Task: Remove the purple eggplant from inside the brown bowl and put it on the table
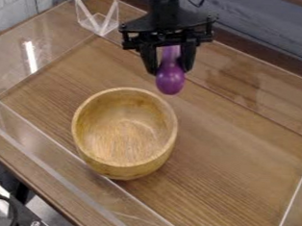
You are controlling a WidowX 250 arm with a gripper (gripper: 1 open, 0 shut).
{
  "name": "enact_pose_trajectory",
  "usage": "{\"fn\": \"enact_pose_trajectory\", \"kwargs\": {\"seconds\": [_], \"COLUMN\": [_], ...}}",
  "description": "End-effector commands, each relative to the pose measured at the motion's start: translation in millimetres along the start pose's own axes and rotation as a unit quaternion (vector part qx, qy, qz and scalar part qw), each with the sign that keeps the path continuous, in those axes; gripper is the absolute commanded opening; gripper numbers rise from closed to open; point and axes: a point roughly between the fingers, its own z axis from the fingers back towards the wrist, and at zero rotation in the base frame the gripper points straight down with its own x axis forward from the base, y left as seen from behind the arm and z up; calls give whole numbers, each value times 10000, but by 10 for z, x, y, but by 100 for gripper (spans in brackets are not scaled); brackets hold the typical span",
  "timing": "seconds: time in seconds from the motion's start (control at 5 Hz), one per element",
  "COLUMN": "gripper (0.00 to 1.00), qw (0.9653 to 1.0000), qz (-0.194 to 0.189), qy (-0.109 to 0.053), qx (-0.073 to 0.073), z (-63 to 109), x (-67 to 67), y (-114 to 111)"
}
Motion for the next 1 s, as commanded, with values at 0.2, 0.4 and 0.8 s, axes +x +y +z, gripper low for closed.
{"fn": "enact_pose_trajectory", "kwargs": {"seconds": [0.2, 0.4, 0.8], "gripper": [0, 0, 0], "qw": [9995, 9994, 9992], "qz": [121, 168, 265], "qy": [-278, -281, -287], "qx": [-107, -96, -70], "z": [120, 113, 92], "x": [143, 152, 162], "y": [-44, -45, -45]}}
